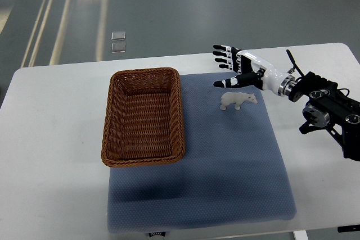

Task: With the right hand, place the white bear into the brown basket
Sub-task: 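Move the right hand down toward the white bear on the mat, then close the right hand's fingers around the white bear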

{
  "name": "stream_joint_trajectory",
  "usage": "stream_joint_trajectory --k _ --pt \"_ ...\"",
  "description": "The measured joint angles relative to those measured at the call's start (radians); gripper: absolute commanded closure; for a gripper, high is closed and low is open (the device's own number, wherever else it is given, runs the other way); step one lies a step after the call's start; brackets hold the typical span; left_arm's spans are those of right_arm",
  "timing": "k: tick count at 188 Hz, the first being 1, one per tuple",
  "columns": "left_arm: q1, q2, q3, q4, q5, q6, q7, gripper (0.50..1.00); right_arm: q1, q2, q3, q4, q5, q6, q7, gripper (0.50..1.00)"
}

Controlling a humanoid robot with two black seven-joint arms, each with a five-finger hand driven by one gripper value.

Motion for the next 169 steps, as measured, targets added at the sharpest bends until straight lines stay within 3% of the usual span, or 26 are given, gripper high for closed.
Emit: stream_joint_trajectory --k 52,104,169 --pt "0.000 0.000 0.000 0.000 0.000 0.000 0.000 0.500 0.068 -0.034 -0.065 0.001 -0.421 -0.008 0.049 0.540" --pt "0.000 0.000 0.000 0.000 0.000 0.000 0.000 0.500 0.106 -0.040 -0.170 -0.002 -0.471 -0.057 0.044 0.544" --pt "0.000 0.000 0.000 0.000 0.000 0.000 0.000 0.500 0.121 -0.065 -0.260 -0.008 -0.556 -0.169 0.044 0.546"
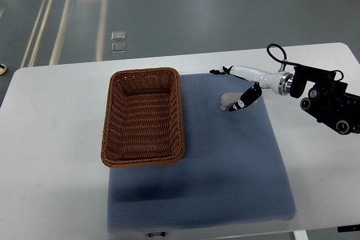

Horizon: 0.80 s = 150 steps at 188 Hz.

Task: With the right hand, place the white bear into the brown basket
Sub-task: 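Close the right hand's fingers around the white bear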

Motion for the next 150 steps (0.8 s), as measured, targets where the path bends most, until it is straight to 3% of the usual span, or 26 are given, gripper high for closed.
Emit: stream_joint_trajectory --k 83,100,113,133,150 --pt "0.000 0.000 0.000 0.000 0.000 0.000 0.000 0.500 0.039 0.005 -0.064 -0.041 -0.011 -0.006 -0.009 0.566" --pt "0.000 0.000 0.000 0.000 0.000 0.000 0.000 0.500 0.040 0.005 -0.067 -0.044 -0.009 -0.005 -0.009 0.630" --pt "0.000 0.000 0.000 0.000 0.000 0.000 0.000 0.500 0.040 0.005 -0.068 -0.045 -0.009 -0.003 -0.009 0.648" --pt "0.000 0.000 0.000 0.000 0.000 0.000 0.000 0.500 0.039 0.005 -0.069 -0.045 -0.009 0.000 -0.009 0.742" --pt "0.000 0.000 0.000 0.000 0.000 0.000 0.000 0.500 0.037 0.005 -0.070 -0.045 -0.009 0.005 -0.007 0.777"
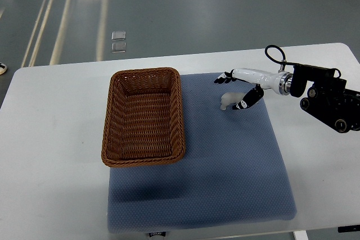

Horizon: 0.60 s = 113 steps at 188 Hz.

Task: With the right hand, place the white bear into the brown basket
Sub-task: 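Close the right hand's fingers around the white bear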

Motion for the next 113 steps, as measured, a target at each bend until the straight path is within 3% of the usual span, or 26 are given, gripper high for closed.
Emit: stream_joint_trajectory --k 48,78,113 --pt "0.000 0.000 0.000 0.000 0.000 0.000 0.000 0.500 0.000 -0.001 -0.035 0.000 0.000 0.001 0.010 0.818" --pt "0.000 0.000 0.000 0.000 0.000 0.000 0.000 0.500 0.000 -0.001 -0.038 0.003 0.000 0.000 0.015 0.918" --pt "0.000 0.000 0.000 0.000 0.000 0.000 0.000 0.500 0.001 -0.003 -0.041 0.006 0.000 -0.002 0.029 0.936"
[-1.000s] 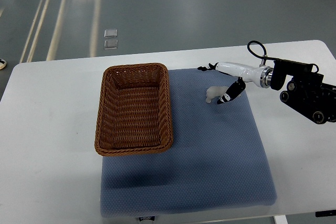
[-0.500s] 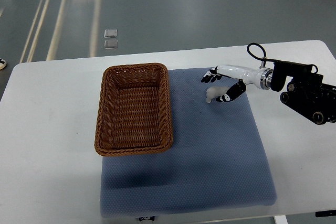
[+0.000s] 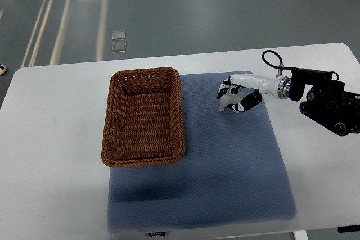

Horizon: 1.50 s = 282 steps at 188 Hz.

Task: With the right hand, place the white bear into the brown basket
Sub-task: 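Close the right hand's fingers around the white bear, then lift the bear and carry it over the brown wicker basket, then open the right hand to release the bear into the basket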

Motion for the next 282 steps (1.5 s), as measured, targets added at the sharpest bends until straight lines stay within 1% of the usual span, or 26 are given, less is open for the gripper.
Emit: stream_joint_trajectory --k 8,18,25,52,100,131,153,177,213,245,263,264,265,266,267,268,269,270,271,272,273,274,276,277,282 --pt "0.000 0.000 0.000 0.000 0.000 0.000 0.000 0.500 0.000 0.000 -0.004 0.000 -0.001 0.000 0.001 0.957" --pt "0.000 0.000 0.000 0.000 0.000 0.000 0.000 0.500 0.000 0.000 -0.009 0.000 -0.001 0.000 0.003 0.965" --pt "0.000 0.000 0.000 0.000 0.000 0.000 0.000 0.500 0.000 -0.001 -0.013 0.000 -0.001 0.000 0.004 1.000" --pt "0.000 0.000 0.000 0.000 0.000 0.000 0.000 0.500 0.004 -0.002 -0.019 -0.001 -0.001 0.000 0.011 1.000" --pt "0.000 0.000 0.000 0.000 0.000 0.000 0.000 0.500 0.068 0.002 -0.017 0.001 0.003 0.001 0.064 1.000" --pt "0.000 0.000 0.000 0.000 0.000 0.000 0.000 0.500 0.135 0.017 -0.016 0.011 0.010 0.000 0.131 1.000" --pt "0.000 0.000 0.000 0.000 0.000 0.000 0.000 0.500 0.168 0.032 -0.015 0.044 0.013 -0.002 0.170 1.000" --pt "0.000 0.000 0.000 0.000 0.000 0.000 0.000 0.500 0.197 0.101 -0.015 0.063 0.015 -0.004 0.190 1.000" --pt "0.000 0.000 0.000 0.000 0.000 0.000 0.000 0.500 0.222 0.243 -0.026 0.062 0.008 -0.004 0.193 1.000" --pt "0.000 0.000 0.000 0.000 0.000 0.000 0.000 0.500 0.233 0.332 -0.095 0.040 0.001 -0.008 0.182 1.000" --pt "0.000 0.000 0.000 0.000 0.000 0.000 0.000 0.500 0.232 0.359 -0.107 0.022 0.001 -0.009 0.166 1.000" --pt "0.000 0.000 0.000 0.000 0.000 0.000 0.000 0.500 0.232 0.359 -0.107 0.021 0.001 -0.009 0.164 0.931" --pt "0.000 0.000 0.000 0.000 0.000 0.000 0.000 0.500 0.232 0.360 -0.108 0.021 0.001 -0.009 0.162 0.930" --pt "0.000 0.000 0.000 0.000 0.000 0.000 0.000 0.500 0.232 0.361 -0.108 0.020 0.001 -0.009 0.160 0.863" --pt "0.000 0.000 0.000 0.000 0.000 0.000 0.000 0.500 0.232 0.361 -0.108 0.019 0.001 -0.009 0.158 0.863" --pt "0.000 0.000 0.000 0.000 0.000 0.000 0.000 0.500 0.231 0.362 -0.108 0.018 0.001 -0.010 0.153 0.784" --pt "0.000 0.000 0.000 0.000 0.000 0.000 0.000 0.500 0.231 0.363 -0.108 0.018 0.001 -0.010 0.151 0.783" --pt "0.000 0.000 0.000 0.000 0.000 0.000 0.000 0.500 0.230 0.363 -0.108 0.017 0.001 -0.010 0.148 0.710" --pt "0.000 0.000 0.000 0.000 0.000 0.000 0.000 0.500 0.230 0.363 -0.108 0.017 0.002 -0.010 0.146 0.709" --pt "0.000 0.000 0.000 0.000 0.000 0.000 0.000 0.500 0.229 0.364 -0.108 0.016 0.002 -0.010 0.143 0.649" --pt "0.000 0.000 0.000 0.000 0.000 0.000 0.000 0.500 0.229 0.364 -0.108 0.016 0.002 -0.010 0.140 0.648" --pt "0.000 0.000 0.000 0.000 0.000 0.000 0.000 0.500 0.229 0.364 -0.108 0.015 0.003 -0.010 0.137 0.601" --pt "0.000 0.000 0.000 0.000 0.000 0.000 0.000 0.500 0.228 0.364 -0.108 0.015 0.004 -0.010 0.132 0.601" --pt "0.000 0.000 0.000 0.000 0.000 0.000 0.000 0.500 0.227 0.365 -0.108 0.014 0.004 -0.010 0.129 0.579" --pt "0.000 0.000 0.000 0.000 0.000 0.000 0.000 0.500 0.225 0.365 -0.107 0.013 0.007 -0.010 0.116 0.579"
